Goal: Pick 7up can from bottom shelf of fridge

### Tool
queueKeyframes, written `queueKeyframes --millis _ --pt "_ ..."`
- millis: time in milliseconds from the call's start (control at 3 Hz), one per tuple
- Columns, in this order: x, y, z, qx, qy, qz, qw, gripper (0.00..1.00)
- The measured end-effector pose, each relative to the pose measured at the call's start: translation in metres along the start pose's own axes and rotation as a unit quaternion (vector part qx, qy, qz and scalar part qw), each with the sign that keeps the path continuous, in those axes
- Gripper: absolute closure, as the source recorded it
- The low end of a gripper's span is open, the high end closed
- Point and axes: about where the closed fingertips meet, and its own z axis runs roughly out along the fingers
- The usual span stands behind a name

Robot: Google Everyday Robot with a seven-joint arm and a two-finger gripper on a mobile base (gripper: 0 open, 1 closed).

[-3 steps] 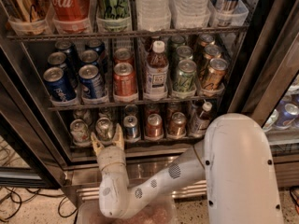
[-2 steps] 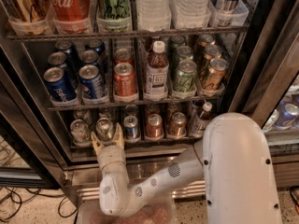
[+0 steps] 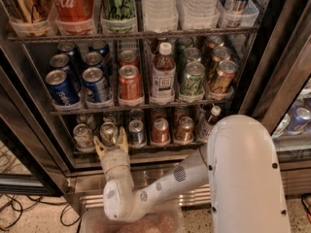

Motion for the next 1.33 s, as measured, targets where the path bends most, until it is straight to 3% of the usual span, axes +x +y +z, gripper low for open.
queueKeyframes --millis 333,667,1333 --pt "-0.0011 0.0002 0.0055 0.003 -0.001 -0.001 1.0 0.31" --pt "-0.0031 0.0004 0.0099 0.006 -0.004 -0.002 1.0 0.48" --pt "-0.0021 -0.0013 0.014 0.012 -0.011 -0.003 0.9999 0.93"
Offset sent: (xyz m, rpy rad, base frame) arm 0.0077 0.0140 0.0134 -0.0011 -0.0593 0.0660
